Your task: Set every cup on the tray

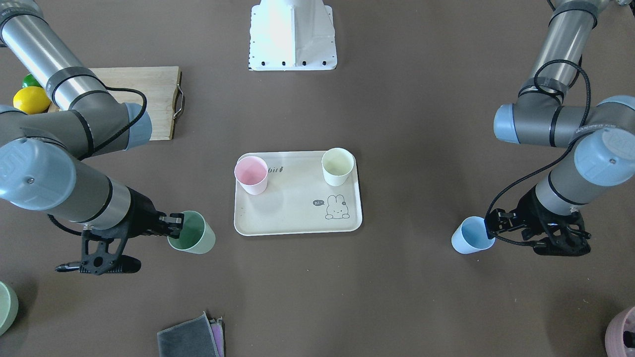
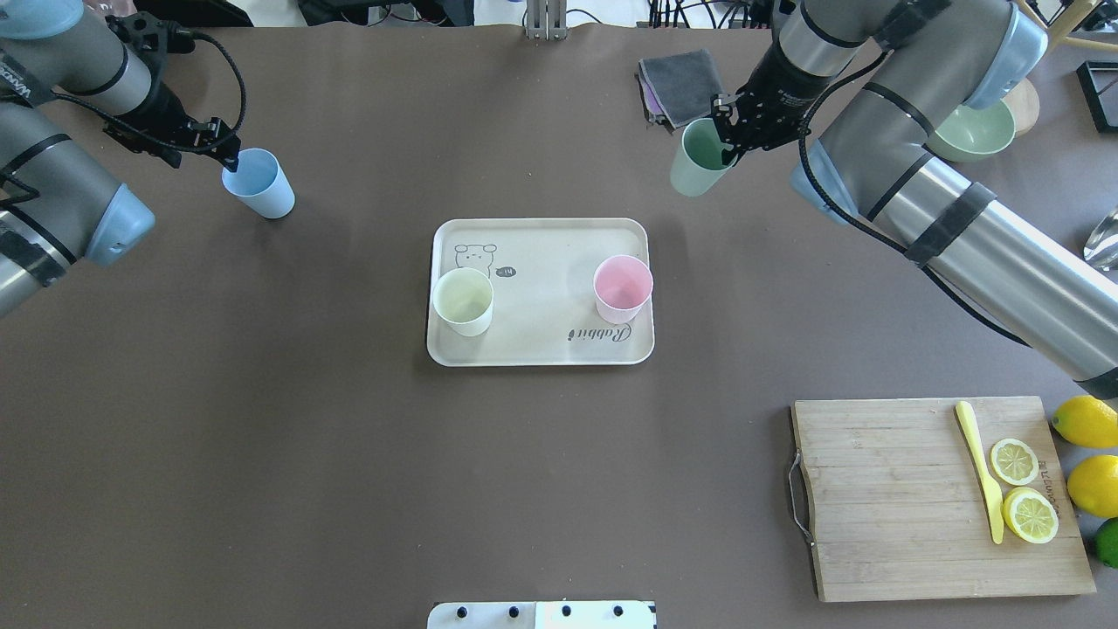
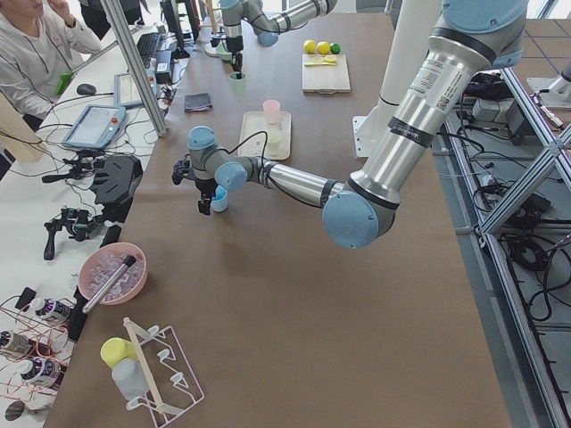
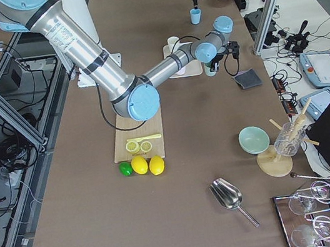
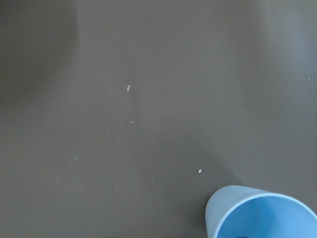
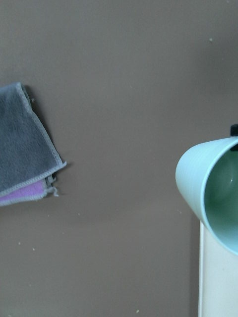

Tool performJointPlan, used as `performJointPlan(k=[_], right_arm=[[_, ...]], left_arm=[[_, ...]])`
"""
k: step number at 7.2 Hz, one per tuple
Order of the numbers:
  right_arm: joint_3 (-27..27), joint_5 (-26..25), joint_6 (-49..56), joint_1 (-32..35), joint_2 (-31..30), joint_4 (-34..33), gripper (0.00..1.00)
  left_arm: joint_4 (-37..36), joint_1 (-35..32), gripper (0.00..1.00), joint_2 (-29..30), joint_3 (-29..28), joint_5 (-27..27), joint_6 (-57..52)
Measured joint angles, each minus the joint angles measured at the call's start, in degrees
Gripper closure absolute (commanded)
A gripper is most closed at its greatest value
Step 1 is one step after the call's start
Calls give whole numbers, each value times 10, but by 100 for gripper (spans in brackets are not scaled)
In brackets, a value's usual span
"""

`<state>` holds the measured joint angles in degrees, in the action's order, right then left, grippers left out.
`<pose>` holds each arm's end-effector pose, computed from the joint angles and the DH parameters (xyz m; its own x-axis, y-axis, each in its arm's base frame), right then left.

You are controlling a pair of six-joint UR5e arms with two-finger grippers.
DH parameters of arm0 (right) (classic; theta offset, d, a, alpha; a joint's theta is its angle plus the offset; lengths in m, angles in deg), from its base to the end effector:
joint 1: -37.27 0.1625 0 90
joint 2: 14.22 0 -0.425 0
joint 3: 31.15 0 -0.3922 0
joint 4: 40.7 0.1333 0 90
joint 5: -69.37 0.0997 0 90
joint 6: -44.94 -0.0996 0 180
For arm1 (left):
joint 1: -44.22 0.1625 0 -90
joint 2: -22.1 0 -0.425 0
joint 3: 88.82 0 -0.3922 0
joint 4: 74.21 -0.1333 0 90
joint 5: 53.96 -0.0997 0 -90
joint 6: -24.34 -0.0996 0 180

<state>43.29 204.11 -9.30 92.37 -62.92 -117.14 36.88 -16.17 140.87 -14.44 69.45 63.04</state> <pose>-0.3806 -0.6560 0.3031 0.5507 0.0638 0.8323 -0.0070 0.9974 -0.0719 0.2854 -0.6610 0.4584 0.7023 0.0827 -0.7070 0.0393 0.9872 0.1545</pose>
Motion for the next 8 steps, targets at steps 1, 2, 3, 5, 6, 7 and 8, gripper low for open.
performJointPlan(k=[1,2,3,5,6,7,8], right_arm=[[3,-1,-16,-13,6,1,100],[7,-2,-29,-24,9,1,100],[10,-2,-36,-34,10,1,100],[12,-4,-42,-51,11,2,100],[12,-5,-44,-59,12,2,100],[12,-9,-48,-68,13,2,100],[12,-19,-51,-77,13,2,100]], left_arm=[[2,3,60,3,-3,4,4],[6,9,86,5,-4,6,12],[11,17,100,5,-3,7,24],[12,24,100,13,5,22,43],[9,26,100,26,10,36,58],[5,30,100,48,13,42,85],[-1,42,100,73,16,43,115]])
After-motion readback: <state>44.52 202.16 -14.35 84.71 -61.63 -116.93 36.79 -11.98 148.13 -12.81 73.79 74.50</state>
